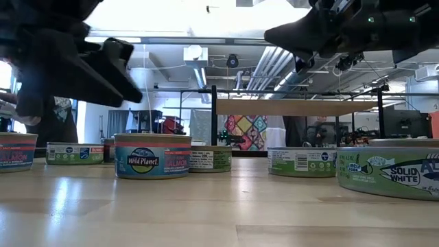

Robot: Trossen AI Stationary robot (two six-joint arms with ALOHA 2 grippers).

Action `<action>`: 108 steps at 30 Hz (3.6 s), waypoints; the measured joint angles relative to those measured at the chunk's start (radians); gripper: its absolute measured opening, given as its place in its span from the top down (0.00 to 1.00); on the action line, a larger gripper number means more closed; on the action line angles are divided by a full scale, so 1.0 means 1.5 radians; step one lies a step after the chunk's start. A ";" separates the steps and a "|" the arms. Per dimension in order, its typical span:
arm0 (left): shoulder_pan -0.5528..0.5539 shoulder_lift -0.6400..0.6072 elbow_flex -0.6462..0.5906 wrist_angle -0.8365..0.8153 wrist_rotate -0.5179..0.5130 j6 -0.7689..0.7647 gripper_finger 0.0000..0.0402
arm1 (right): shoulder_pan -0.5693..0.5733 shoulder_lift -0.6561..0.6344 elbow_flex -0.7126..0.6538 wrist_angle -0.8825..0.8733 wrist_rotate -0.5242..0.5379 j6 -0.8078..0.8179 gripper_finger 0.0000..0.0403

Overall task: Stack canned seafood by type on shelf
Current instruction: Put the blue tuna can on the shelf

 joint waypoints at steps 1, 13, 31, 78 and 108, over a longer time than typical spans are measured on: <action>0.004 0.006 0.003 -0.007 0.008 0.002 0.55 | 0.000 0.000 0.000 0.000 0.000 0.001 1.00; 0.023 0.067 0.011 -0.044 0.033 0.085 0.65 | 0.000 0.000 0.000 -0.010 -0.005 0.019 1.00; 0.031 0.087 0.033 -0.020 0.027 0.144 1.00 | 0.000 0.000 0.000 -0.009 -0.016 0.024 1.00; 0.088 0.007 0.111 0.005 -0.012 0.363 1.00 | 0.055 0.000 0.000 -0.086 -0.014 0.015 0.96; 0.542 0.022 0.393 -0.171 0.331 0.597 1.00 | 0.187 0.000 0.000 -0.163 0.178 0.071 0.96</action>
